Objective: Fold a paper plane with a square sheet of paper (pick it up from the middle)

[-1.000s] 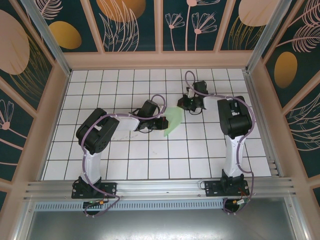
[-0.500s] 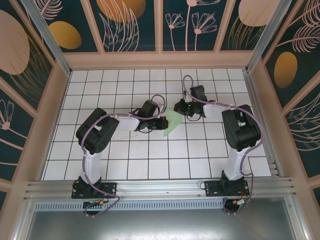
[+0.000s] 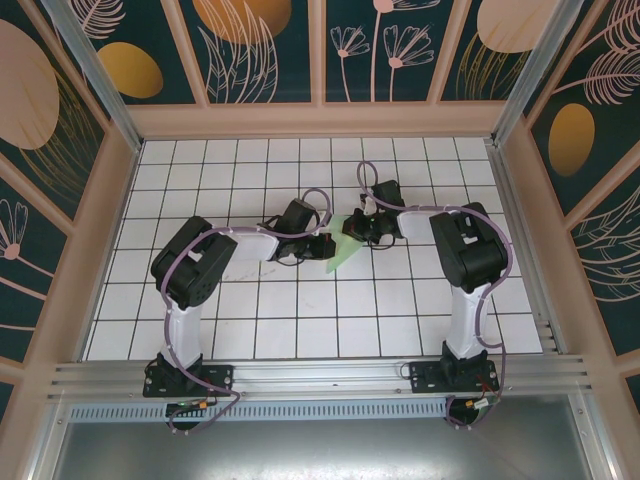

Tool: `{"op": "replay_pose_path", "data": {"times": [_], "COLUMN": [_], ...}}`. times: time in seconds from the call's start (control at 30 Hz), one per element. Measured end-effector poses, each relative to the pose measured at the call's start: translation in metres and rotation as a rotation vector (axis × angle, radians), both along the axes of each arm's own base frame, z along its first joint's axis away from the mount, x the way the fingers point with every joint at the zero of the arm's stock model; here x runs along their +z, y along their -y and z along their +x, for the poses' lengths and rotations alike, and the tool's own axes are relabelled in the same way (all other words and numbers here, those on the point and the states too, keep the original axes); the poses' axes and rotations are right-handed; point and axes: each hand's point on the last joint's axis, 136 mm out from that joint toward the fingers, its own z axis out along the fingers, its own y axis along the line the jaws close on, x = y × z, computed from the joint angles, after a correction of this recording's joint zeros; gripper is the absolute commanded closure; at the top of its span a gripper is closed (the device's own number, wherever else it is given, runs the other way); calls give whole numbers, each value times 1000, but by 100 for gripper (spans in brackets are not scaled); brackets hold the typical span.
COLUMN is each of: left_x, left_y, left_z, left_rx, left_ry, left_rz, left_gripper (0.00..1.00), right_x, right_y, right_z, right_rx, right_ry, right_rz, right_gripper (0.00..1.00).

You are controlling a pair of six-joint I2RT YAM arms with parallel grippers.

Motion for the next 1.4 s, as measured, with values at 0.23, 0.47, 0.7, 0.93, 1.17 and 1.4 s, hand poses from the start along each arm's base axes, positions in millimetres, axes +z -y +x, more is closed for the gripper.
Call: {"op": "replay_pose_path", "data": {"times": [0.23, 0.47, 0.7, 0.93, 1.17, 1.4], "left_x": [42, 41, 19, 9, 1, -4], "left_y": [6, 12, 16, 19, 17, 17], "left_z": [7, 7, 3, -5, -13, -16], "left_rx": [17, 9, -2, -13, -20, -3], "left_ry": [54, 35, -8, -32, -47, -34], "left_rz": [-76, -97, -64, -37, -26, -42], "left_gripper": [96, 97, 97, 97, 97, 97], "right_x": [-1, -1, -2, -2, -2, -2], "right_y": [0, 0, 1, 1, 1, 0], "right_z": [0, 0, 0, 0, -1, -1], "right_rx": [-1, 0, -2, -1, 0, 2], "right_ry": [-2, -4, -9, -11, -13, -14], "right_rz": [0, 2, 6, 8, 11, 12], "right_gripper": [100, 100, 100, 100, 100, 100]}}
